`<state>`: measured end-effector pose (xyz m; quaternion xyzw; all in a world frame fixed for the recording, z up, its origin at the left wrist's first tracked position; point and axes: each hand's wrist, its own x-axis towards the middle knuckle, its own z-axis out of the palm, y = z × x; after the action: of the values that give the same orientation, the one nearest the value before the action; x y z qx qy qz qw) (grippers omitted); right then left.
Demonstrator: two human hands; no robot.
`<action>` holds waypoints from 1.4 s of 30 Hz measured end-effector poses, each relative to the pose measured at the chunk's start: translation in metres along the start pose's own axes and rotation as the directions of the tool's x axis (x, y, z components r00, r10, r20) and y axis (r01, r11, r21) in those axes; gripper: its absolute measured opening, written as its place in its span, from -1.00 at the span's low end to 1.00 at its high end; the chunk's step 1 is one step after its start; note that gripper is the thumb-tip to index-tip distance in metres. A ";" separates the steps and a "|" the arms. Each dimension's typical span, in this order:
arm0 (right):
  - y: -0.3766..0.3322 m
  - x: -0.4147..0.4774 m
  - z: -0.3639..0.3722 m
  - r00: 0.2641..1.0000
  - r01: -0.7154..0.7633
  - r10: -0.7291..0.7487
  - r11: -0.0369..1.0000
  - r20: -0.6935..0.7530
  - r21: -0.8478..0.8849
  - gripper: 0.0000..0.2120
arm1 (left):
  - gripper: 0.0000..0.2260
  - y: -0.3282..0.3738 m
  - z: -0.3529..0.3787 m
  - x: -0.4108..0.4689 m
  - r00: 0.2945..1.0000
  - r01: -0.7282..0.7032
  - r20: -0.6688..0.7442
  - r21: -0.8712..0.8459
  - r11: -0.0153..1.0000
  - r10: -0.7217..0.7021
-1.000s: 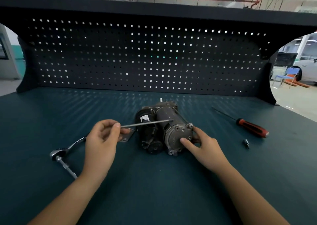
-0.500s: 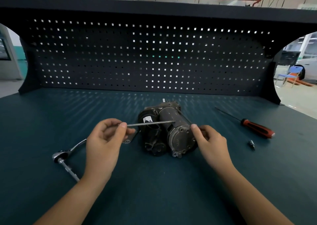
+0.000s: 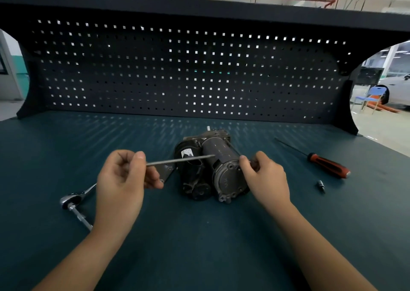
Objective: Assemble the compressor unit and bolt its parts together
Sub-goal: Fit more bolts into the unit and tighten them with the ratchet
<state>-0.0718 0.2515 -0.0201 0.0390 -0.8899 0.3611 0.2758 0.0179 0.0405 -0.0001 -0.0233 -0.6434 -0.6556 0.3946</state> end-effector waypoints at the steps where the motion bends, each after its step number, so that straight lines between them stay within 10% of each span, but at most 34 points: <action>1: 0.000 0.001 0.000 1.000 -0.015 0.015 1.000 0.016 0.006 -0.66 | -0.81 -0.001 0.000 0.000 1.000 0.009 0.010 0.001 1.000 -0.009; 15: 0.025 0.000 -0.010 0.934 -0.021 -0.016 0.995 0.358 0.099 -0.68 | -0.81 -0.030 0.005 -0.002 0.984 0.088 0.148 0.096 0.992 -0.102; 22: 0.025 -0.005 -0.004 0.844 0.022 -0.053 0.998 0.534 0.065 -0.14 | -0.80 -0.048 0.003 -0.002 0.942 0.074 0.275 0.386 0.920 -0.191; 30: 0.030 -0.008 0.000 0.853 -0.073 -0.045 0.976 0.519 0.204 -0.10 | -0.61 -0.055 0.006 -0.001 0.846 0.215 0.343 0.481 0.850 -0.408; 42: 0.030 -0.004 0.007 0.883 0.026 -0.084 0.991 0.462 0.130 -0.19 | -0.50 -0.069 0.048 0.009 0.950 -0.054 0.279 0.595 0.802 -0.144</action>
<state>-0.0793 0.2687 -0.0451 0.1663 -0.9053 0.3860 0.0611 -0.0491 0.0677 -0.0442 0.0146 -0.8706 -0.4174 0.2599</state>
